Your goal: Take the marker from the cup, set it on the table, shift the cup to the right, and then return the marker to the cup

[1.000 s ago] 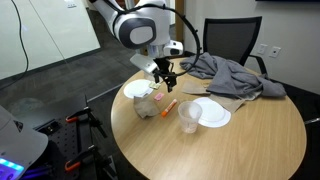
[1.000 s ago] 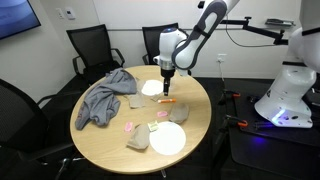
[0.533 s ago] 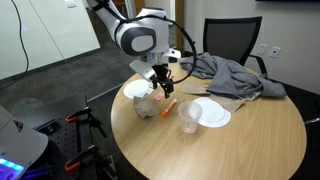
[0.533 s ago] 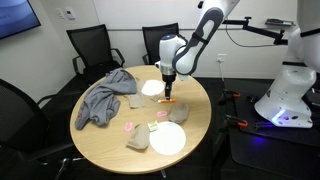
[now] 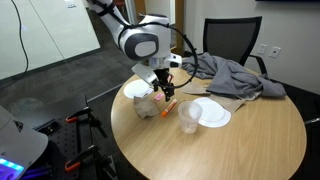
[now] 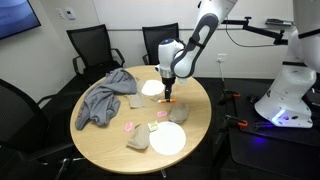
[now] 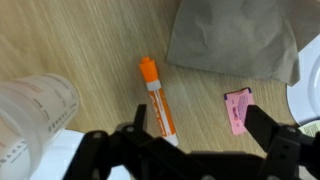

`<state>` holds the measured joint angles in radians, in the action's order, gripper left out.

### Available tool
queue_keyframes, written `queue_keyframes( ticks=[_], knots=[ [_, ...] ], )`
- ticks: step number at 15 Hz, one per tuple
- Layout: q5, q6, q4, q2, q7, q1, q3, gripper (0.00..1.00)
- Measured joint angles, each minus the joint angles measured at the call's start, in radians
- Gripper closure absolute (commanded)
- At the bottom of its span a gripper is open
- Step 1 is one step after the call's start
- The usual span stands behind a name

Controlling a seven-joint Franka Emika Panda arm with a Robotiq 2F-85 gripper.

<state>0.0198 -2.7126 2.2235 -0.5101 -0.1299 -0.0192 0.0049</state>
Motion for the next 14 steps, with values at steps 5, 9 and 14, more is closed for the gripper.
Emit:
queue_keyframes(
  ticks=[5,9,14],
  knots=[
    [0.023,0.000,-0.009,0.000,-0.001,0.002,-0.001,0.00],
    [0.078,0.000,-0.042,-0.001,-0.010,0.002,-0.002,0.00],
    [0.083,0.001,-0.083,-0.035,-0.076,-0.014,0.001,0.00]
  ],
)
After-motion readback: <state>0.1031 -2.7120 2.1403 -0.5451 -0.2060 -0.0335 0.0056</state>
